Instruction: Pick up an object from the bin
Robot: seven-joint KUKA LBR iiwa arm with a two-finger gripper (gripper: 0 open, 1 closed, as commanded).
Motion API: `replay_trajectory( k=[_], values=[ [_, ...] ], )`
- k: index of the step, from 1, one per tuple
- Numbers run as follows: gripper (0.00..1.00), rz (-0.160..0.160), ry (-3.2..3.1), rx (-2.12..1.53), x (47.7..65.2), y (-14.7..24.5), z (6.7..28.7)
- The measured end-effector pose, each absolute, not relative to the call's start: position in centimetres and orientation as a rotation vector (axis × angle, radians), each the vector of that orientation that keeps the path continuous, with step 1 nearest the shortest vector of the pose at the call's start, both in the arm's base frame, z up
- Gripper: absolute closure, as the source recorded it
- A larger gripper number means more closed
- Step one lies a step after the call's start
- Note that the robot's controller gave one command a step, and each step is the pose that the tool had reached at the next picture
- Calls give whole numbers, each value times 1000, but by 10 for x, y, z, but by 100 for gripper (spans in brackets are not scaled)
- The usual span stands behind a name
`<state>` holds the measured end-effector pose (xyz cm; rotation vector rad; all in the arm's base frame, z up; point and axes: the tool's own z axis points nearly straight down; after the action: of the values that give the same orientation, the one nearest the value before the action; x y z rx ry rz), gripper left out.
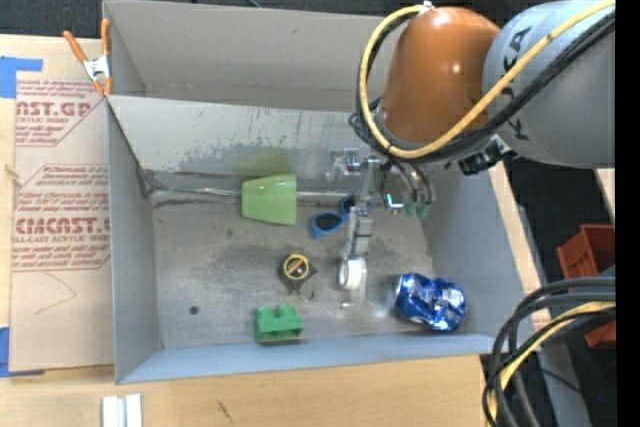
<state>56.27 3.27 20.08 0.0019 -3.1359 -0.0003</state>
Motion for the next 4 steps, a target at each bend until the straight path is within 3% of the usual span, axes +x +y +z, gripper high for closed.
replay_trajectory(
  k=[1, 2, 3, 4],
  values=[
    [0, 1, -3139, 60, 593, -12, 66],
    [0, -4, -3147, -14, 593, 13, 101],
    [0, 3, -3143, 110, 592, -23, 108],
    [0, -2, -3140, -84, 589, -28, 68]
  ],
)
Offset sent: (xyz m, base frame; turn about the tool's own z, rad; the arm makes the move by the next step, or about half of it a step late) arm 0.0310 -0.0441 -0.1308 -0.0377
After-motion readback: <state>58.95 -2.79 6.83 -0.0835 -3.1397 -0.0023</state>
